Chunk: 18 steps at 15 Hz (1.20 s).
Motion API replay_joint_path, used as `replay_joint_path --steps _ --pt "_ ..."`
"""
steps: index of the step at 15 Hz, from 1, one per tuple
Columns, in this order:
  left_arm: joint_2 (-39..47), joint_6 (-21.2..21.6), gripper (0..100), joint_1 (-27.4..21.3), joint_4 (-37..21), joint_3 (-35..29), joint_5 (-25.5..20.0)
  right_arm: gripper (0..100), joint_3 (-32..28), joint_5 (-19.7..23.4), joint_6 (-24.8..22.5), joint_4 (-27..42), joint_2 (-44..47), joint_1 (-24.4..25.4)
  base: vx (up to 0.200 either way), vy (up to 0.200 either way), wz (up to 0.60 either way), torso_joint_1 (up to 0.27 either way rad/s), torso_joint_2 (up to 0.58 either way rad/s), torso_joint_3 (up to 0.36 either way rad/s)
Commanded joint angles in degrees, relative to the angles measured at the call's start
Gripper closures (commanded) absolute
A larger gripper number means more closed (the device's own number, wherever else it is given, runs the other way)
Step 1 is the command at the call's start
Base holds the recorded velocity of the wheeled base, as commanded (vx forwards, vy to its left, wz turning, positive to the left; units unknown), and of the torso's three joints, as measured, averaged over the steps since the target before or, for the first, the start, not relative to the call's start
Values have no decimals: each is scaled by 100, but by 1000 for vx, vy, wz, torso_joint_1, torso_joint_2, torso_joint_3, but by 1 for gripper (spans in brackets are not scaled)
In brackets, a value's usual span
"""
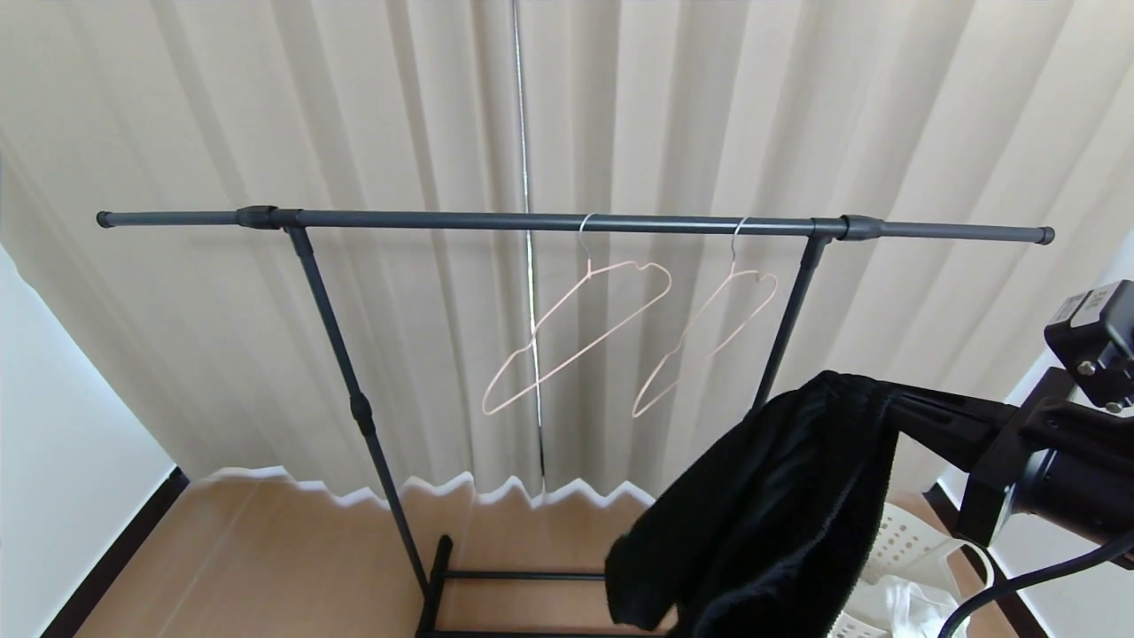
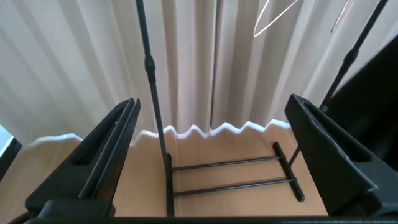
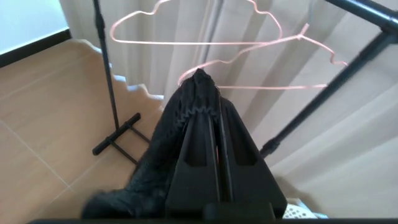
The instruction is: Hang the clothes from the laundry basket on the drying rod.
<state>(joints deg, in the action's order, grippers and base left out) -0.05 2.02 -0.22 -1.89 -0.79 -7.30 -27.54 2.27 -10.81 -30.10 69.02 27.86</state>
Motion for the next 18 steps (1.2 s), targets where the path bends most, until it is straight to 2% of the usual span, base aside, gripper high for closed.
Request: replay_joint_path --steps 1,7,10,18 --pt "5 0 0 -4 -4 0 1 100 12 2 -9 -5 -20 9 -200 0 0 22 12 7" --pt "5 0 0 -4 -4 0 1 100 20 2 -9 -5 -20 9 0 0 0 0 0 0" --pt "5 0 0 -4 -4 0 1 100 20 2 -114 -5 -3 9 -200 0 0 7 2 -1" --pt "5 -9 0 -4 4 0 1 100 126 -16 -246 13 32 27 -25 0 0 -1 -2 1"
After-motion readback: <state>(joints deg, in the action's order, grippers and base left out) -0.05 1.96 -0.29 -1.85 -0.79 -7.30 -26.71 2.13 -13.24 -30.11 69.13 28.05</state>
